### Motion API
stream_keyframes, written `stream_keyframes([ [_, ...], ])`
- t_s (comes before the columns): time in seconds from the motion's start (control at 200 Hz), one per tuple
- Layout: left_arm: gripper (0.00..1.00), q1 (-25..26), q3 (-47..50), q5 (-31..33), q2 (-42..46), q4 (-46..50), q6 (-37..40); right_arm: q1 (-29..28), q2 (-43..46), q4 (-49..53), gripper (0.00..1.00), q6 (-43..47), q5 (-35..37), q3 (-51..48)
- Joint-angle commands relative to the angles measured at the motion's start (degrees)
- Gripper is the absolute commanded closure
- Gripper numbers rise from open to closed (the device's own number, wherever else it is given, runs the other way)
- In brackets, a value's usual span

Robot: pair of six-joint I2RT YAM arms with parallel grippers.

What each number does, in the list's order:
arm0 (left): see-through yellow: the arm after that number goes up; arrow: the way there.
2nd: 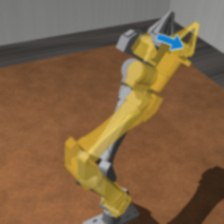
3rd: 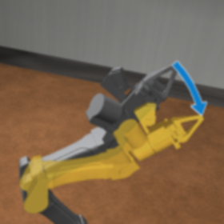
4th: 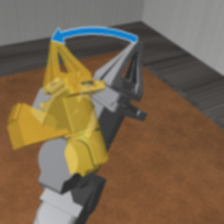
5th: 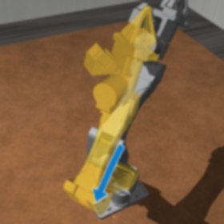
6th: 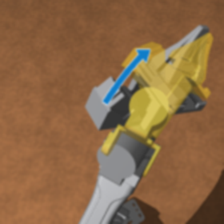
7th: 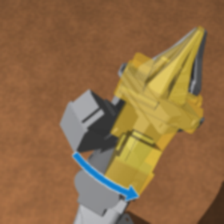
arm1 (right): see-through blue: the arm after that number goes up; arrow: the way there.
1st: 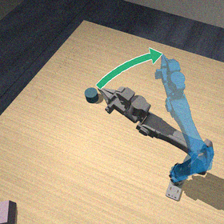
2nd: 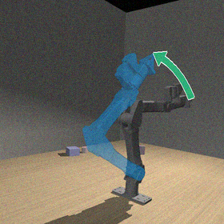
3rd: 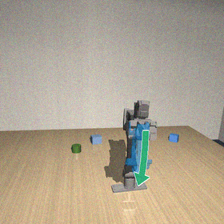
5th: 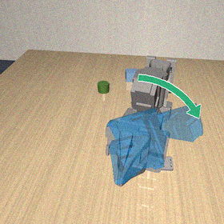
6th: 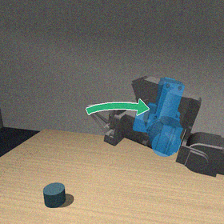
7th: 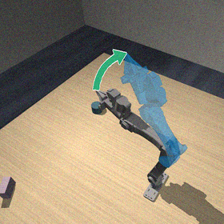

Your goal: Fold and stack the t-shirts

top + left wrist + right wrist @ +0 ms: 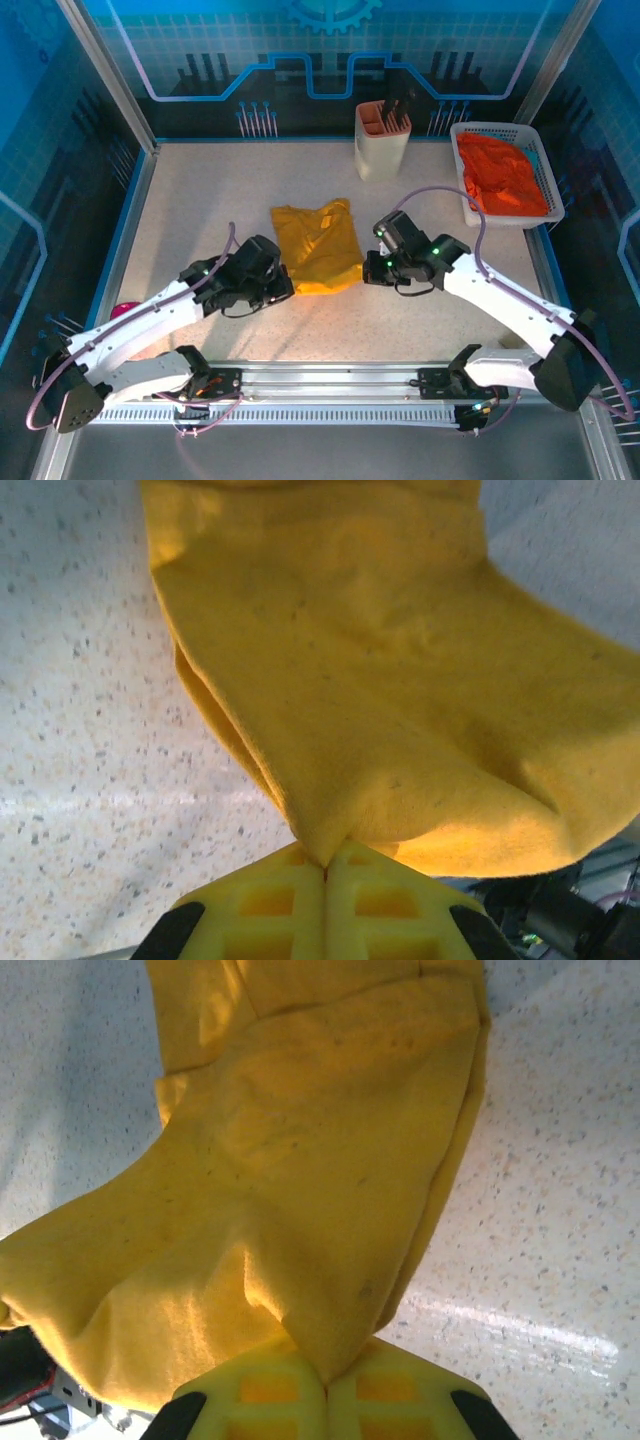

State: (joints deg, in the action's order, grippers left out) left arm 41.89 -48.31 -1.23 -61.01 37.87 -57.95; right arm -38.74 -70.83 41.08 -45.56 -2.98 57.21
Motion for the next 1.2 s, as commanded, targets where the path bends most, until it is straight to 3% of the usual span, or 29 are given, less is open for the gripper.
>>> stream_keyframes([
  [0.0, 1.00, -2.63, -3.36, 0.30, -1.85, 0.70, 3.60, 2.18, -2.43, -0.09, 1.00, 4.15, -2.02, 3.49],
  [0.545, 1.00, -13.45, -12.85, -3.42, -10.06, 0.07, 12.27, 10.04, -17.60, 1.14, 1.00, 12.00, -9.93, 20.26],
  [1.196, 1.00, -20.48, -24.76, -6.72, -22.64, 1.02, 20.89, 13.74, -29.36, 3.22, 1.00, 16.58, -12.53, 32.83],
])
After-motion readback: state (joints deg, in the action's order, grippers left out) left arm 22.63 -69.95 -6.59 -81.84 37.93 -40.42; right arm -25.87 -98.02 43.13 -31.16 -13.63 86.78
